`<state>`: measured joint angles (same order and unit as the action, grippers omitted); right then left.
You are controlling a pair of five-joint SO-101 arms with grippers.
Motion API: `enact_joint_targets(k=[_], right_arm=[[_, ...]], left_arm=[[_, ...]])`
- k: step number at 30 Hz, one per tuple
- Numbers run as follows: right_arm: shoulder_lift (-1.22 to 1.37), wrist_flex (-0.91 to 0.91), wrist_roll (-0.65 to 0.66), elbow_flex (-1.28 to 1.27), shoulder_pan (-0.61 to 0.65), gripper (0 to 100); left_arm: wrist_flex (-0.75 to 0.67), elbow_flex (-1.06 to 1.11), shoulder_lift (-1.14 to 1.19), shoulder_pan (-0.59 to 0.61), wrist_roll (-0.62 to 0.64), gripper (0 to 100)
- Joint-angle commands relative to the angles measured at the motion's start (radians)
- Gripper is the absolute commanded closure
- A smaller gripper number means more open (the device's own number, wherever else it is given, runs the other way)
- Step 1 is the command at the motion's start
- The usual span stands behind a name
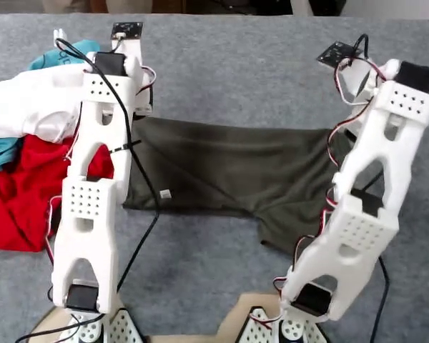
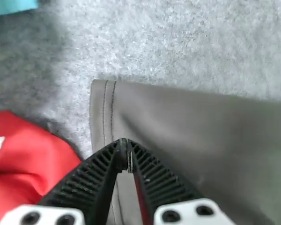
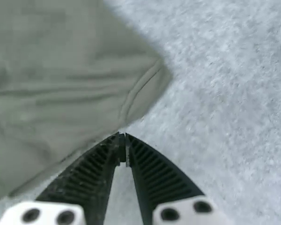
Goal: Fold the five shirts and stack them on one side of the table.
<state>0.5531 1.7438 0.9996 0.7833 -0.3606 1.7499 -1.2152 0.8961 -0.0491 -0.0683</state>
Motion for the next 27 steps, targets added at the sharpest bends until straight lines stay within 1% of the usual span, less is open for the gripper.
enact_joint_targets(k=[1,4,7,11,14,18,23,26,27], right_arm=[[-0.157,0.037,0.061,-0.008,-0.033,99.4],[-0.272,0.037,0.133,-0.176,-0.044,99.4],[-0.420,-0.003,0.166,-0.414,-0.033,99.4],[-0.648,-0.166,0.190,-0.780,-0.028,99.4],[-0.834,-0.287,0.252,-1.055,-0.012,99.4],[-1.061,-0.381,0.331,-1.366,0.021,99.3],[-1.267,-0.425,0.400,-1.636,0.019,99.0],[-1.345,-0.414,0.428,-1.732,0.018,98.6],[-1.368,-0.408,0.437,-1.759,0.013,97.1]], left_arm=[[0.014,0.103,-0.163,-0.023,-0.031,98],[0.014,0.222,-0.314,-0.028,-0.032,98],[0.011,0.370,-0.507,-0.032,-0.031,98],[-0.003,0.617,-0.725,-0.031,-0.032,98],[-0.103,0.841,-0.820,-0.006,-0.063,98],[-0.213,1.094,-0.946,0.020,-0.074,98],[-0.288,1.310,-1.095,0.021,-0.075,98],[-0.299,1.393,-1.152,0.021,-0.075,98],[-0.299,1.416,-1.165,0.021,-0.075,98]])
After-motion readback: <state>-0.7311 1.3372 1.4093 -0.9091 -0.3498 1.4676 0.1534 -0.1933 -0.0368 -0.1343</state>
